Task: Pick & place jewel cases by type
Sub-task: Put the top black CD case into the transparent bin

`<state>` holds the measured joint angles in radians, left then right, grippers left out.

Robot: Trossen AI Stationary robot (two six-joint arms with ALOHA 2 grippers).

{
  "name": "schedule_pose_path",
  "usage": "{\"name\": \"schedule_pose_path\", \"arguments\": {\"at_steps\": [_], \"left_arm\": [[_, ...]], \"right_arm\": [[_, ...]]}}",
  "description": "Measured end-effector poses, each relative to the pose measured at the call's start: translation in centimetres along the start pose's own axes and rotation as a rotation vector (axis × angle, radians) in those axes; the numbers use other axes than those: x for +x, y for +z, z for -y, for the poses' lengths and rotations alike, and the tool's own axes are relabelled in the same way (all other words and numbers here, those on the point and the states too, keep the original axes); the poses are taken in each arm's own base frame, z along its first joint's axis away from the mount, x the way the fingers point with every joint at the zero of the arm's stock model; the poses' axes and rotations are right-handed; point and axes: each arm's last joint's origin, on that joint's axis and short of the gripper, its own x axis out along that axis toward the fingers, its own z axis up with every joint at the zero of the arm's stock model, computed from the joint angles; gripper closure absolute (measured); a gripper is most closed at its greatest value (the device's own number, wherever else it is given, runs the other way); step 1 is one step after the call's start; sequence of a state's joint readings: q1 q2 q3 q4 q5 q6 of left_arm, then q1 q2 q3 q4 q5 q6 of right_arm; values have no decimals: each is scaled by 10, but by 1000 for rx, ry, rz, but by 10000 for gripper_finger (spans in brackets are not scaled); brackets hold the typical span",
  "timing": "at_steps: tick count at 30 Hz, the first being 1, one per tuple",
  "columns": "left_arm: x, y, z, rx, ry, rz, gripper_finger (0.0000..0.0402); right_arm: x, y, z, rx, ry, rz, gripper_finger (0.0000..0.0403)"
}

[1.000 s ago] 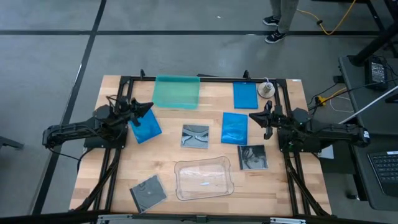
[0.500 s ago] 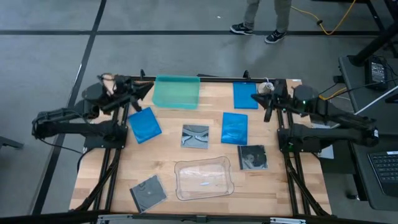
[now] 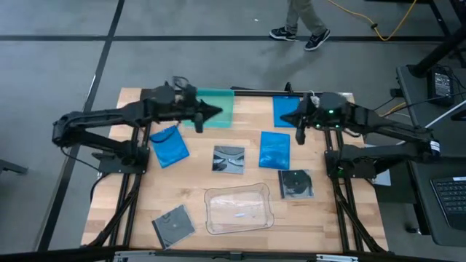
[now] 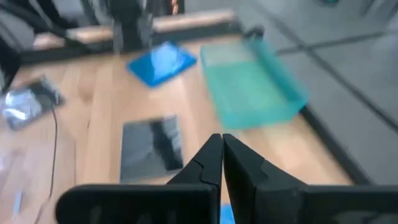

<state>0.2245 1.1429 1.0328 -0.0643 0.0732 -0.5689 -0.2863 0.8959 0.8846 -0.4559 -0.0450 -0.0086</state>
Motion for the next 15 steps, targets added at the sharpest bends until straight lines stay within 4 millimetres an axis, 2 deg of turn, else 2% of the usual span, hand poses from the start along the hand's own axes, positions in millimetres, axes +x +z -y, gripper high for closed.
{"name": "schedule_pose_path", "arguments": {"at_steps": [4, 7, 11, 15], "left_arm": [[24, -21, -12, -56, 12, -178, 385], [38, -36, -23, -81, 48, -299, 367], [51, -52, -38, -90, 103, -425, 319], [58, -66, -54, -142, 155, -546, 257]], "right_arm": [[16, -11, -1, -15, 51, -69, 384], [27, -19, -1, -30, 66, -125, 384], [38, -22, 0, -96, 72, -161, 372], [48, -26, 0, -128, 78, -203, 330]]}}
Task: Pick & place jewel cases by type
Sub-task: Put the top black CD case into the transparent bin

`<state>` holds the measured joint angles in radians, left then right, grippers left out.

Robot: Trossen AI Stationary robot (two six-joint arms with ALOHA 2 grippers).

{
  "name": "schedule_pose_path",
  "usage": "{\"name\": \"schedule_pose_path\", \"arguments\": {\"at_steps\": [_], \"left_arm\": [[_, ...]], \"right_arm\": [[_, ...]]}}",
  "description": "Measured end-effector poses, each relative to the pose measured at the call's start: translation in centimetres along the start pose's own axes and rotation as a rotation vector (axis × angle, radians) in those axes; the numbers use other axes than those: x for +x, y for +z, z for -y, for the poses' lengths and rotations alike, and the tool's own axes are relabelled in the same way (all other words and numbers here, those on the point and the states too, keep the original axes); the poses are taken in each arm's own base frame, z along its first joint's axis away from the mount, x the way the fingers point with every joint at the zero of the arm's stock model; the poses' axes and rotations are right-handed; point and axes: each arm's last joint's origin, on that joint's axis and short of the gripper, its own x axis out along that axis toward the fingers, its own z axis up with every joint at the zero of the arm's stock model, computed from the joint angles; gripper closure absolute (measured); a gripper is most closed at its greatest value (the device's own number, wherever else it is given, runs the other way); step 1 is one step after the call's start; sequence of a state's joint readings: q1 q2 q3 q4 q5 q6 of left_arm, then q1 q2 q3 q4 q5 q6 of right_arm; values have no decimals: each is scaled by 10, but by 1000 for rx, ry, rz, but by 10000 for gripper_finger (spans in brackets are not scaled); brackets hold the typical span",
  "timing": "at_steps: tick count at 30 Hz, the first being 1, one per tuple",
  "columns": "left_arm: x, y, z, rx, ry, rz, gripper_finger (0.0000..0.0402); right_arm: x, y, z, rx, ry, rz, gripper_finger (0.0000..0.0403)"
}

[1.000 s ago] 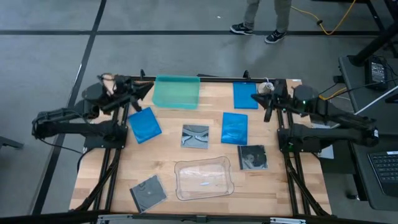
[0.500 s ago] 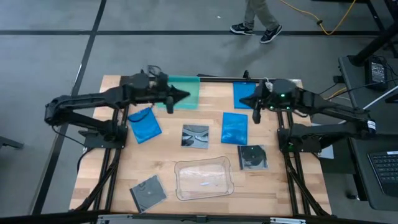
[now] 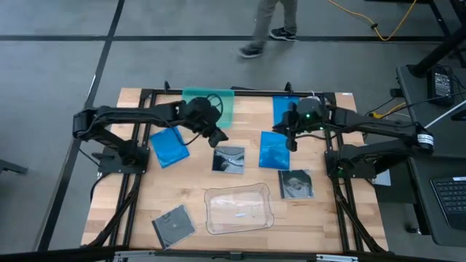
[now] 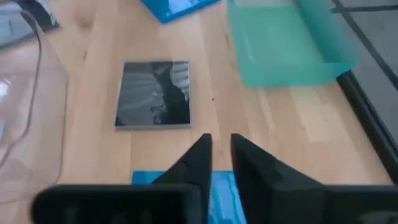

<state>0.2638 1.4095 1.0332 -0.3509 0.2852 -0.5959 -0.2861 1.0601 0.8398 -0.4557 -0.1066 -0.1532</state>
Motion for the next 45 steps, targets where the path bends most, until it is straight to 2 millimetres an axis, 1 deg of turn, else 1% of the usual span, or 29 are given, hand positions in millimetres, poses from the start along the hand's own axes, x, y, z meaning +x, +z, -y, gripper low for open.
{"name": "schedule_pose_path", "arguments": {"at_steps": [4, 7, 10, 12, 15, 16, 17, 20, 26, 31, 38, 45], "left_arm": [[11, -17, -17, -65, 52, -121, 205], [15, -38, -27, -130, 83, -176, 190], [15, -57, -31, -159, 79, -191, 194], [15, -69, -32, -191, 63, -192, 201], [16, -87, -34, -241, 37, -177, 208], [17, -92, -35, -260, 38, -169, 209], [18, -99, -37, -284, 51, -167, 209], [21, -111, -43, -343, 68, -135, 207], [27, -122, -50, -409, 77, -59, 202], [31, -127, -56, -443, 151, -24, 202], [40, -127, -59, -450, 165, -10, 200], [57, -130, -66, -476, 178, -18, 200]], "right_arm": [[17, -5, 1, 5, 12, -76, 287], [35, -10, 2, 12, 23, -146, 280], [54, -17, 3, 19, 36, -220, 301], [67, -22, 3, 29, 55, -264, 328], [85, -29, 2, 66, 130, -302, 379], [90, -30, 1, 81, 158, -306, 390], [95, -32, 0, 100, 182, -314, 394], [109, -35, -6, 122, 212, -329, 389], [127, -38, -26, 111, 261, -330, 396], [144, -41, -40, 108, 290, -318, 394], [165, -49, -44, 146, 297, -319, 395], [176, -58, -44, 151, 297, -347, 397]]}}
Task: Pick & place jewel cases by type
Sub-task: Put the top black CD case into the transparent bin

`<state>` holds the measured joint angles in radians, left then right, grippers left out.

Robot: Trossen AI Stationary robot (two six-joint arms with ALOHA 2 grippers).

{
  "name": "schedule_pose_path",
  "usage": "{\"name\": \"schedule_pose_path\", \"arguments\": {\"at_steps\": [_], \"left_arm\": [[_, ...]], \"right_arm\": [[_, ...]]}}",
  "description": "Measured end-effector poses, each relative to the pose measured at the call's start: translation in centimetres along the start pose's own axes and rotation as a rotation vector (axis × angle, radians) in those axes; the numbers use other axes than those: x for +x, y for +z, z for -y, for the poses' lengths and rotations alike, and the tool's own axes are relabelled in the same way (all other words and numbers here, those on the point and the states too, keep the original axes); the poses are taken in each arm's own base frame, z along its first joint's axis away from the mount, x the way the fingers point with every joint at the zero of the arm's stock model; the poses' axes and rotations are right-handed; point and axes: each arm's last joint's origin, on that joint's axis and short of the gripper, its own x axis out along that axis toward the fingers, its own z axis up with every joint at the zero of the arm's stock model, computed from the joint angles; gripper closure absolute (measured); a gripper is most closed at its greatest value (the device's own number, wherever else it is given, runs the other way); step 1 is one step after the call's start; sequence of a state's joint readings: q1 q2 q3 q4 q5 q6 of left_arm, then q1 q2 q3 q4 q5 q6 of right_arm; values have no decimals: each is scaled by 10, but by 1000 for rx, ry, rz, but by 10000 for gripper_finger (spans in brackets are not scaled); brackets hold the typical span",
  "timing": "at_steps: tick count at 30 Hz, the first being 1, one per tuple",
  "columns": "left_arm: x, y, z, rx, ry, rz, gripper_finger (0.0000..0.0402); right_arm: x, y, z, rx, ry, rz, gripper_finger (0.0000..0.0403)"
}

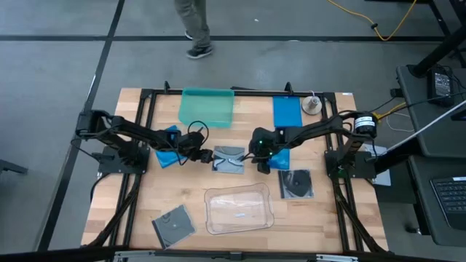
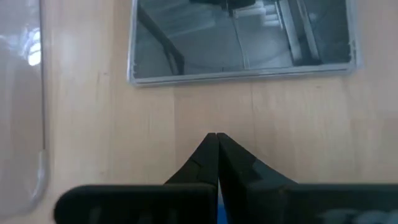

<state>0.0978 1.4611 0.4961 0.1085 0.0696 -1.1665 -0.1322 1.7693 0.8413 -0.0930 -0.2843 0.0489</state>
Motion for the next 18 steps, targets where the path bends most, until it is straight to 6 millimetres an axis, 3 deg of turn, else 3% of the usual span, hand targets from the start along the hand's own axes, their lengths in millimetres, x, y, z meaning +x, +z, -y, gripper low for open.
{"name": "schedule_pose_path", "arguments": {"at_steps": [11, 18], "left_arm": [[34, 2, 1, -75, -119, 16, 200], [40, 5, 6, -93, -178, 29, 199]], "right_arm": [[10, -1, 3, 1, 13, 1, 397], [8, 0, 10, 10, 14, 17, 399]]}}
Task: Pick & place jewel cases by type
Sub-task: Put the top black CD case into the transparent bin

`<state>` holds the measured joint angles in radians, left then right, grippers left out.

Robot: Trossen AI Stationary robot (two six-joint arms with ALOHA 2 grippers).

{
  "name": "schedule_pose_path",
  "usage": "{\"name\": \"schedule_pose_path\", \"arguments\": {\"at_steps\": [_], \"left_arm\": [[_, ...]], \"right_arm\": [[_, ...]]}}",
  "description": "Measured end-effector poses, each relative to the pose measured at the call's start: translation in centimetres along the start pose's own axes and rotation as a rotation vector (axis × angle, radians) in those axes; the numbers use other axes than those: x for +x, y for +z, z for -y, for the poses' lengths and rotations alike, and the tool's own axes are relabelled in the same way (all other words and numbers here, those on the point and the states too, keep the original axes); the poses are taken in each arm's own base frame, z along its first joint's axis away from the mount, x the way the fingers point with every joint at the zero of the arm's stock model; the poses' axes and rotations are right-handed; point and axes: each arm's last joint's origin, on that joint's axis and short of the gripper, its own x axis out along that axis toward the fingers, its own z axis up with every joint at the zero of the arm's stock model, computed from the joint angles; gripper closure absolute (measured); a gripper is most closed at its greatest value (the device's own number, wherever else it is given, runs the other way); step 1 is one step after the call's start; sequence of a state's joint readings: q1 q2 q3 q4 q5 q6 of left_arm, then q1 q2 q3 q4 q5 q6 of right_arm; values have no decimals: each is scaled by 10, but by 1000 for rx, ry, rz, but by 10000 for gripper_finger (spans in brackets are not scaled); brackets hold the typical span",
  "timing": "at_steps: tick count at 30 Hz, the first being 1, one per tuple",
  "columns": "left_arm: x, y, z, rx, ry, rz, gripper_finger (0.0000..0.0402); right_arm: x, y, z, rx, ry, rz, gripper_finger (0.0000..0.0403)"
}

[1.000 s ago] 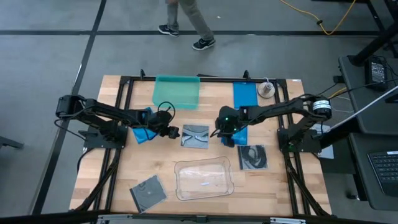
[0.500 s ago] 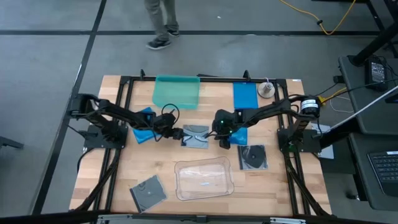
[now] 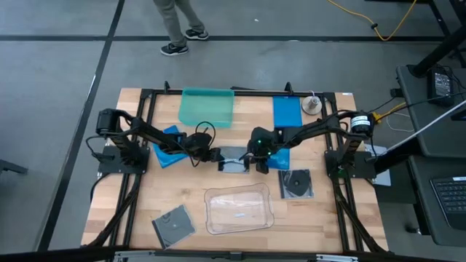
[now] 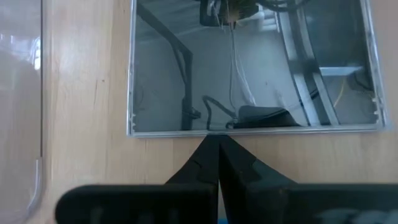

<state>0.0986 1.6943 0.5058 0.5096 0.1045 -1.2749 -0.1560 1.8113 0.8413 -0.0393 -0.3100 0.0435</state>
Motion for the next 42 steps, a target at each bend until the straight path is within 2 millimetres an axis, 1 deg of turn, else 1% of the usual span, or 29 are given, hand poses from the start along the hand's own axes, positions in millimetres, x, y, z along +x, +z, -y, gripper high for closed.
{"name": "schedule_pose_path", "arguments": {"at_steps": [7, 18, 23, 28, 35, 38, 40, 42], "left_arm": [[-2, 3, 8, 60, -16, 27, 199], [-11, 6, 18, 64, -60, 68, 199], [-23, 9, 29, 72, -111, 122, 199], [-35, 13, 45, 88, -200, 158, 199], [-35, 11, 44, 89, -193, 103, 199], [-36, 14, 54, 128, -219, 107, 199], [-38, 19, 68, 158, -287, 107, 200], [-37, 20, 73, 186, -282, 85, 200]], "right_arm": [[-1, 0, 5, -17, 12, 6, 399], [-2, 0, 8, -44, 7, 9, 398], [-2, 0, 8, -55, 5, 8, 397], [-2, 0, 8, -56, 0, 10, 397], [-2, 0, 8, -57, -2, 10, 396], [-2, 0, 8, -57, -2, 10, 396], [-2, 0, 9, -57, -3, 12, 396], [-2, 1, 9, -58, -8, 15, 396]]}}
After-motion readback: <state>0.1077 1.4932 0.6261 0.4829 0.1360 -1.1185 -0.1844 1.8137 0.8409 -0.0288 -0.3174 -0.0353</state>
